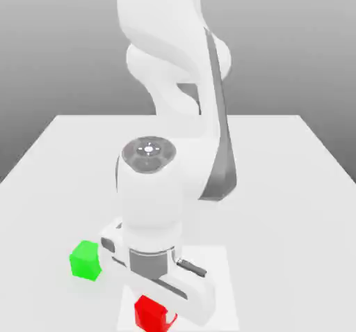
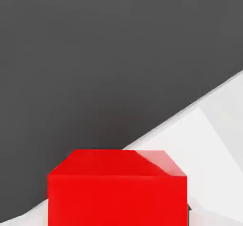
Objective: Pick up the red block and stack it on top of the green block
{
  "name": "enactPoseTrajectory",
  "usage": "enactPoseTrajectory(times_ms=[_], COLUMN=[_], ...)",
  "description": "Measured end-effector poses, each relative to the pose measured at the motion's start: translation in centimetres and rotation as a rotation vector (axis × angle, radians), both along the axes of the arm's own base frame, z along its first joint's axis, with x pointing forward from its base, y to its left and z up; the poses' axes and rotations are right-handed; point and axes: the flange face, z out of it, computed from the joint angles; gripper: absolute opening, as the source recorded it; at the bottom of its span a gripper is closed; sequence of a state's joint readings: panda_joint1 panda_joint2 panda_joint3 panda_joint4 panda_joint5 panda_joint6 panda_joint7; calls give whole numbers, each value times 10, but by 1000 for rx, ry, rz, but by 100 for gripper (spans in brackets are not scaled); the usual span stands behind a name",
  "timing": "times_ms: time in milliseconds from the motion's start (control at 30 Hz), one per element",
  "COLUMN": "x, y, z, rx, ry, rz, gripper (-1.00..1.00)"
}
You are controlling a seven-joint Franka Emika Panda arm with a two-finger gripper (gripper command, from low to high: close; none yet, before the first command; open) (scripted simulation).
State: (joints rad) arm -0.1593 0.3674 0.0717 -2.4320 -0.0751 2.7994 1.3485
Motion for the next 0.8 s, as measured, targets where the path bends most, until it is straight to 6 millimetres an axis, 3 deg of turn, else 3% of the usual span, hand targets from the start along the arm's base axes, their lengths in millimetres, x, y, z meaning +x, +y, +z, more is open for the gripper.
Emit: enactPoseTrajectory(times_ms=[133, 267, 333, 433, 500, 667, 700, 800], x=[-3, -41, -69, -111, -127, -130, -131, -131], y=[-4, -61, -98, -135, -141, -141, -141, -141], z=[47, 67, 75, 85, 81, 33, 26, 26], rx=[-3, -26, -28, -15, -4, 0, 0, 0], ry=[1, 9, 10, 6, 2, 1, 1, 1], rz=[-6, -125, -219, -333, -363, -365, -366, -366], gripper=[-100, -100, -100, -100, -100, -100, 100, 100])
